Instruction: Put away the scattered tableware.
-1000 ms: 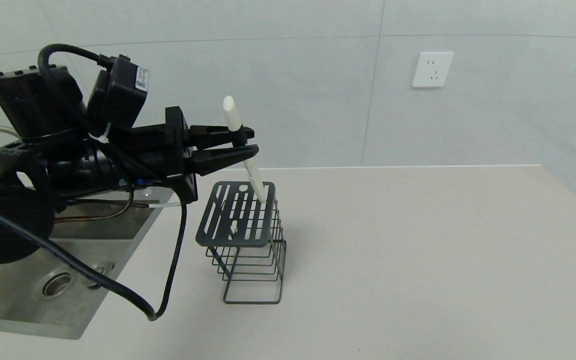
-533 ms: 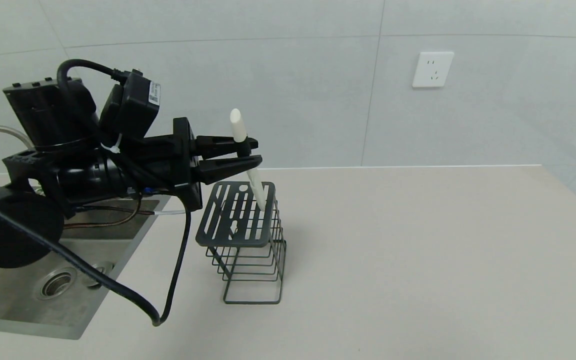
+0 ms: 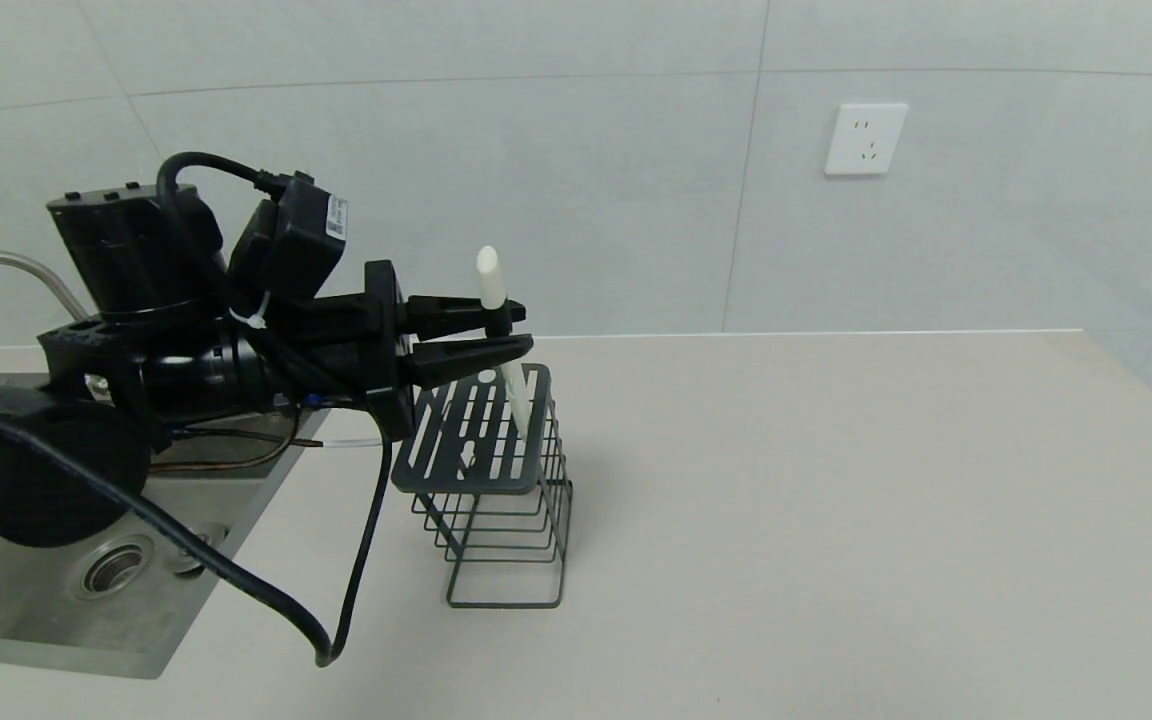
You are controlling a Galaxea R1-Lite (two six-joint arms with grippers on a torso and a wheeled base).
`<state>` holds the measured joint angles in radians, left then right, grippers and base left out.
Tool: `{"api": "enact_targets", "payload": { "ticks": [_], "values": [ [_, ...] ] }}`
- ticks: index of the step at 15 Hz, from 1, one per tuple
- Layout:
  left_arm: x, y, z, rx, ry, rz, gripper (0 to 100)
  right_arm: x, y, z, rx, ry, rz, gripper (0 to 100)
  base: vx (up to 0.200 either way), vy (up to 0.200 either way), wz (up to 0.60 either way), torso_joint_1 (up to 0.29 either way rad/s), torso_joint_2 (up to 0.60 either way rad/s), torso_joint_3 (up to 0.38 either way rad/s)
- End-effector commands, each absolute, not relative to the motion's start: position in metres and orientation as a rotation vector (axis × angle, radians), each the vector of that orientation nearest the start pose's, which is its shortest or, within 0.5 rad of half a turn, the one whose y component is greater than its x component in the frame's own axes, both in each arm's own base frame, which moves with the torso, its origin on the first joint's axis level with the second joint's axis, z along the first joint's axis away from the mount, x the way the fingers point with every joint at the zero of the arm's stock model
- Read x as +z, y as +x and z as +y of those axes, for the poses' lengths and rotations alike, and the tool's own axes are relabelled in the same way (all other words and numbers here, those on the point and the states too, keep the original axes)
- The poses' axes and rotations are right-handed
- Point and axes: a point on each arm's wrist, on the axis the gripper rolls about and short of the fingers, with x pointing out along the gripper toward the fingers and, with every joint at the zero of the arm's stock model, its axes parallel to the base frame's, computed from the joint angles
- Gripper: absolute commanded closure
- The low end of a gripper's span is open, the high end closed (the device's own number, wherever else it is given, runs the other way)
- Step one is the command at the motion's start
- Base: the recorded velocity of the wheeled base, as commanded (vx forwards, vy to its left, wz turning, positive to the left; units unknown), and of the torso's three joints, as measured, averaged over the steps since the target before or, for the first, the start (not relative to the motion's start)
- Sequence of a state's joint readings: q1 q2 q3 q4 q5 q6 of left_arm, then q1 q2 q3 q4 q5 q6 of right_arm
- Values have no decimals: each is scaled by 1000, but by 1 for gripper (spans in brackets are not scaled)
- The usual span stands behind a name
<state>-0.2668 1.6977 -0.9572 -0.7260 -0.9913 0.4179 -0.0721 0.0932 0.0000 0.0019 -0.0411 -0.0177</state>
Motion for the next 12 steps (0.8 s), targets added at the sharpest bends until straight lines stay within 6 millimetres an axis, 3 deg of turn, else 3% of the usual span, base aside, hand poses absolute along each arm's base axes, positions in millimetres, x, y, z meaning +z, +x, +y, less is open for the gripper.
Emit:
{"api": "enact_targets", "payload": {
  "ticks": [1, 12],
  "values": [
    [231, 296, -101, -1243, 352, -239, 100, 78, -16, 0, -113, -17, 95, 100, 0, 0, 0, 0, 0, 0],
    [211, 304, -102, -1249, 365, -200, 100, 77, -16, 0, -113, -17, 96, 100, 0, 0, 0, 0, 0, 0]
  ]
}}
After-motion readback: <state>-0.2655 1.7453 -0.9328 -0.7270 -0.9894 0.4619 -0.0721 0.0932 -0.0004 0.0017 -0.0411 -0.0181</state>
